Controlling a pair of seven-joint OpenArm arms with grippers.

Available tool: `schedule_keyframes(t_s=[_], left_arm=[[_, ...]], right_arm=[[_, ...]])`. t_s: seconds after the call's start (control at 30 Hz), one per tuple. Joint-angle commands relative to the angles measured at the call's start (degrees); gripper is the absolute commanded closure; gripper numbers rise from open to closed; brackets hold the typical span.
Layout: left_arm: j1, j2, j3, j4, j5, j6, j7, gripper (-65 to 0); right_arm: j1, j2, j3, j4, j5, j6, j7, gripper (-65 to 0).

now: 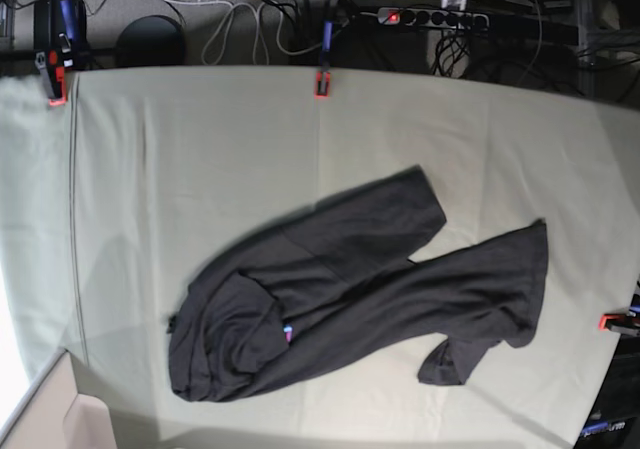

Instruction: Layout the t-shirt on the table in an organized manner, then fold the t-shirt properly

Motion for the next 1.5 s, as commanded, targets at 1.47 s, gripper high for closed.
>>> schedule_keyframes(t_s=[1.47], left_arm=[[-3.06, 4.78, -4.8, 72.46, -0.01, -0.01, 38.9, 0.0]], right_arm=[[-5.08, 3.64, -8.41, 82.23, -0.1, 0.14, -36.87, 0.0]])
